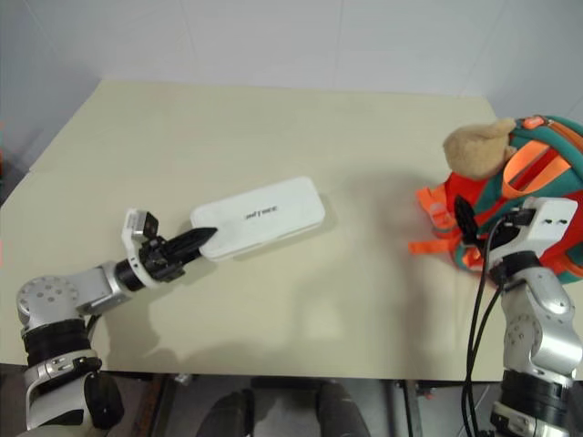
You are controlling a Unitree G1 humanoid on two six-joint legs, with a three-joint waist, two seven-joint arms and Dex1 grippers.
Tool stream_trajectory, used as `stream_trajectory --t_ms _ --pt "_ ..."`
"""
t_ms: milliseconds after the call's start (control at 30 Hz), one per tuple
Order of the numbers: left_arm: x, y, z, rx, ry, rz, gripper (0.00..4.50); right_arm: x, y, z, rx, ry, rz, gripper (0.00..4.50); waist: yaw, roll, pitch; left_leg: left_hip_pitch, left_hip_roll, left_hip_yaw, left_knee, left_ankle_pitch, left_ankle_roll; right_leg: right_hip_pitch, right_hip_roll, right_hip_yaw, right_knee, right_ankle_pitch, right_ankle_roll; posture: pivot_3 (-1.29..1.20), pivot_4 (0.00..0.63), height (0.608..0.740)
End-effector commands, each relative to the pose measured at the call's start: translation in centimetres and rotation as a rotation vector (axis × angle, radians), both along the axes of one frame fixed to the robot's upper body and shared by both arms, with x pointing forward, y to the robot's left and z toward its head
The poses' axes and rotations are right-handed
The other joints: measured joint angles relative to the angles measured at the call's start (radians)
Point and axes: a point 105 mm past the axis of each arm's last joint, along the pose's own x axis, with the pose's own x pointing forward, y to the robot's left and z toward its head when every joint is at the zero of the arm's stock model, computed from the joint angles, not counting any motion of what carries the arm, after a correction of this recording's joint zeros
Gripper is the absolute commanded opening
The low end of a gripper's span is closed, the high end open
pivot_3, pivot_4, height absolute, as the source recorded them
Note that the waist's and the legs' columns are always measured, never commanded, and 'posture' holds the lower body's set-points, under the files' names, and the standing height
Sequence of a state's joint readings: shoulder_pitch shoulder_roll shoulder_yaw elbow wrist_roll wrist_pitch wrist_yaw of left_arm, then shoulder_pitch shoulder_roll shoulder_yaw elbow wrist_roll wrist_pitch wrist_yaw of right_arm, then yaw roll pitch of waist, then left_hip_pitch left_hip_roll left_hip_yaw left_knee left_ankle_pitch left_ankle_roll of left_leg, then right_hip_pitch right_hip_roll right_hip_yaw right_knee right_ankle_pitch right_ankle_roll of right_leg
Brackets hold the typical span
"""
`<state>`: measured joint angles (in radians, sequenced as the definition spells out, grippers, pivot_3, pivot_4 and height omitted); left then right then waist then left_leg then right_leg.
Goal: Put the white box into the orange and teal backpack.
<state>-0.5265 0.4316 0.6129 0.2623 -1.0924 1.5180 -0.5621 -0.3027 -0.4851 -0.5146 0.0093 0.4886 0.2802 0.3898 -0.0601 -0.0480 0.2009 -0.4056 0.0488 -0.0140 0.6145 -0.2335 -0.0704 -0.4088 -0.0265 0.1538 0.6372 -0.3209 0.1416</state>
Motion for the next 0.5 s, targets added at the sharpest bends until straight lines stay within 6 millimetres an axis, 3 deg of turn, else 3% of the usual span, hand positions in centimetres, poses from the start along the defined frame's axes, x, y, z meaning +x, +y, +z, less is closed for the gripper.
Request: stream_trajectory --t_ms 33,167,333,500 --pt "-0.6 0.2 1.3 -0.034 -0.063 0.001 1.31 0.1 -0.1 1.6 -0.037 -0.050 -0.009 3.26 0.000 0.000 0.000 0.000 0.000 0.000 0.000 0.000 0.000 0.000 0.000 0.000 0.000 0.000 0.000 0.00 0.150 0.740" --pt "-0.8 0.6 1.2 -0.031 -0.063 0.015 1.31 0.3 0.4 2.2 -0.049 -0.058 0.008 1.87 0.000 0.000 0.000 0.000 0.000 0.000 0.000 0.000 0.000 0.000 0.000 0.000 0.000 0.000 0.000 0.00 0.150 0.740" --pt "-0.7 1.4 1.5 -0.021 -0.068 0.043 1.31 0.0 2.9 3.3 -0.053 -0.069 0.115 0.17 -0.004 0.000 0.000 0.000 0.000 0.000 0.000 0.000 0.000 0.000 0.000 0.000 0.001 0.000 0.000 0.00 0.150 0.740" --pt "0.0 2.5 1.9 0.001 -0.083 0.095 1.31 -0.4 6.3 4.2 -0.059 -0.076 0.260 0.00 -0.007 0.000 0.000 0.000 0.000 0.000 0.000 0.000 0.000 0.000 0.000 0.000 0.001 0.000 0.000 0.00 0.150 0.740"
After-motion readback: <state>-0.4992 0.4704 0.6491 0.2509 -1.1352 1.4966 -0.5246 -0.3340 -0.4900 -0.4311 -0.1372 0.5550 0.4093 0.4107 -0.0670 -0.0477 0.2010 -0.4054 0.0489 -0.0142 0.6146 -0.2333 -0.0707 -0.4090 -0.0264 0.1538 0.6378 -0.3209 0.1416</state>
